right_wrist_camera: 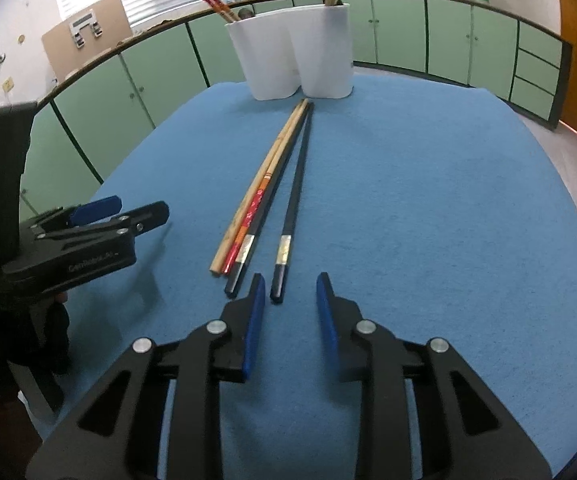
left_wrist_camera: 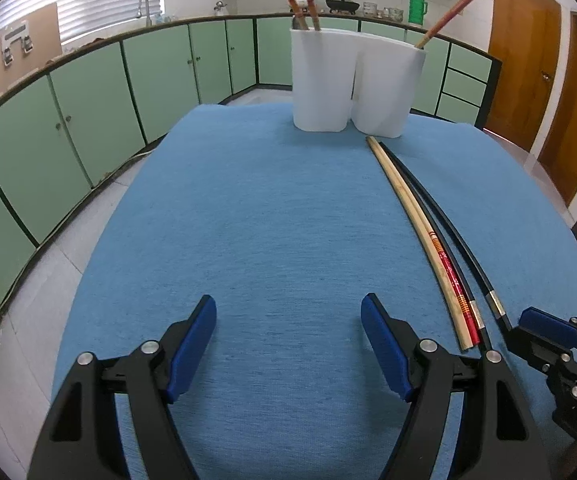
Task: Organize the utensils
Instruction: 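Move both tools back over the chopsticks on the mat, then grasp a black chopstick with the right tool while the left tool grasps a plain wooden chopstick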
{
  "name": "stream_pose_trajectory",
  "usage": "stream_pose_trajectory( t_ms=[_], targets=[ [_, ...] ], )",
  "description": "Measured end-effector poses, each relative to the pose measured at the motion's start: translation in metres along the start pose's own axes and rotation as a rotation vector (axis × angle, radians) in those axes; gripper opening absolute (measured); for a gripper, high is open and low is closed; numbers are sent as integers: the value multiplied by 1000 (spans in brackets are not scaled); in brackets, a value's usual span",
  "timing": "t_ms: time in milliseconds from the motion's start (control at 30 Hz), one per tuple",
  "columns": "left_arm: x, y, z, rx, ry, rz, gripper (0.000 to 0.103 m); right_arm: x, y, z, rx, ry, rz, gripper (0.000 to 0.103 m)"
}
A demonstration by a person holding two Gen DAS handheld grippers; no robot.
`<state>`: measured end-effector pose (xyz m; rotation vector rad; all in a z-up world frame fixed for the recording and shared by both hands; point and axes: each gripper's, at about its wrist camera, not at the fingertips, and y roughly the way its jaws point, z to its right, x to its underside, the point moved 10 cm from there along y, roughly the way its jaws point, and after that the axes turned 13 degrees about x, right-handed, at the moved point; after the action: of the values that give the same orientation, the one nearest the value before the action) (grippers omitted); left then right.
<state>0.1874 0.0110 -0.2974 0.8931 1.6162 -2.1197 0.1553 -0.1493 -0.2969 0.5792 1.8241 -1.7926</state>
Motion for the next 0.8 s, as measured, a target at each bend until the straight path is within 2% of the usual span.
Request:
stream_pose_trajectory(
  t_ms=[67, 167, 333, 500, 667, 800],
  targets=[
    [0, 0, 2, 3, 7, -3, 73, 0, 1, -1, 5, -3, -4, 20],
    [-1, 0, 7, 21, 19, -1, 73, -1, 3, -3, 19, -15, -6, 7],
    [-1, 1, 17, 51, 26, -1, 73, -2, 2, -2, 28, -15, -2, 6],
    [0, 0, 36, 132, 36, 3, 73, -3, 0, 22, 69, 55, 6, 6],
    [7, 5, 63, 210, 65, -30, 73, -3, 0, 37, 88, 73, 10, 6],
    [13, 12, 70, 191, 96, -64, 73, -4, 2, 46, 93, 91, 5, 6]
  ],
)
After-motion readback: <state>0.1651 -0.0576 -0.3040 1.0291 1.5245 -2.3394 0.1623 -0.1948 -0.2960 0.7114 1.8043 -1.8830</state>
